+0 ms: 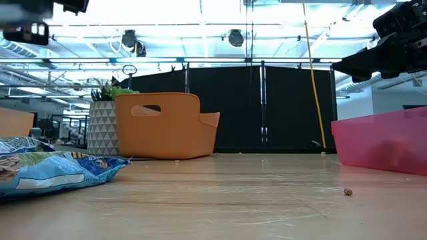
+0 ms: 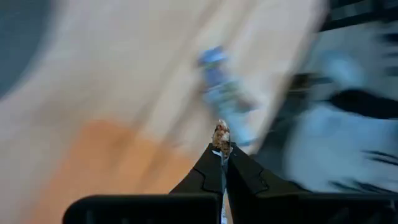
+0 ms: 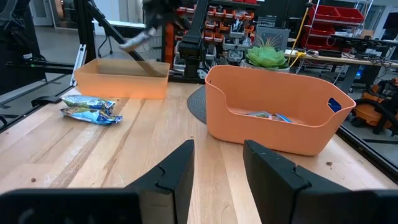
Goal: Pick and place Granola Bars by type
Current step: Put the blue granola bar into the light orange bin
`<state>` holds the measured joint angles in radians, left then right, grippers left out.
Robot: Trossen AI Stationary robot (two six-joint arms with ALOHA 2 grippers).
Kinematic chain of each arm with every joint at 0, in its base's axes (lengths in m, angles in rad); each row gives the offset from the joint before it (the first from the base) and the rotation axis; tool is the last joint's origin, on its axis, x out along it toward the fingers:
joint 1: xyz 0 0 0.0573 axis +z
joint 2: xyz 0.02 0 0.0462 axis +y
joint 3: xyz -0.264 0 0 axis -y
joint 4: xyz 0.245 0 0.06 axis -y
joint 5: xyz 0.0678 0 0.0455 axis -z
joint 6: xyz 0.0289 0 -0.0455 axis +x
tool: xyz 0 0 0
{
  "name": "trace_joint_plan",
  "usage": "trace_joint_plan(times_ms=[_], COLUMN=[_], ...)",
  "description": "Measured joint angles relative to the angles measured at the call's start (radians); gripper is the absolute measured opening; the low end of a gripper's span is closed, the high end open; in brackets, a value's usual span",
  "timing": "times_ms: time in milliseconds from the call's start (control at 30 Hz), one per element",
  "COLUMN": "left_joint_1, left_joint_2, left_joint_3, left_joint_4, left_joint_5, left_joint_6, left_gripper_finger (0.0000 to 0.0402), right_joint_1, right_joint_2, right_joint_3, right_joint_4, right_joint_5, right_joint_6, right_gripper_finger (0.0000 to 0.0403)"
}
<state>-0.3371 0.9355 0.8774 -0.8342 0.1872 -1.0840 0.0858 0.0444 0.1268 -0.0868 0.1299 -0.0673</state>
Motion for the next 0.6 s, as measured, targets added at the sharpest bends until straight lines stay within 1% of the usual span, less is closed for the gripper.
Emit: trace_joint_plan(times_ms=[67,133,200,267,367,500,600], left_joint_1=[-0.004,-0.012,-0.020,-0.025,-0.032,-0.056,-0.080], left_joint_2=[0.045,0.092,0.140,0.183,0.234,0.314,0.368], left_joint_3=[0.054,0.088,0.099,0.099,0.093,0.090,0.090], left_joint_4=[-0.145,-0.253,-0.348,-0.408,-0.422,-0.389,-0.387], left_joint_5=[-0.013,-0.013,0.005,0.037,0.070,0.081,0.128], left_joint_6=[-0.016,-0.056,-0.102,-0.139,-0.164,-0.203,-0.226], left_gripper_finger=[0.0006,0.0006,0.0006,0.0005,0.0005,0.0005,0.0005], right_joint_1=[0.000,0.000,0.000,0.000,0.000,0.000,0.000], right_joint_2=[0.000,0.000,0.000,0.000,0.000,0.000,0.000], right_joint_3=[0.000,0.000,0.000,0.000,0.000,0.000,0.000], right_joint_4=[0.000,0.000,0.000,0.000,0.000,0.000,0.000], right_joint_5=[0.000,0.000,0.000,0.000,0.000,0.000,0.000], right_joint_6=[0.000,0.000,0.000,0.000,0.000,0.000,0.000], right_gripper_finger=[0.0130,0.0130,0.0130,0.0130,0.0130,0.0130,0.0130])
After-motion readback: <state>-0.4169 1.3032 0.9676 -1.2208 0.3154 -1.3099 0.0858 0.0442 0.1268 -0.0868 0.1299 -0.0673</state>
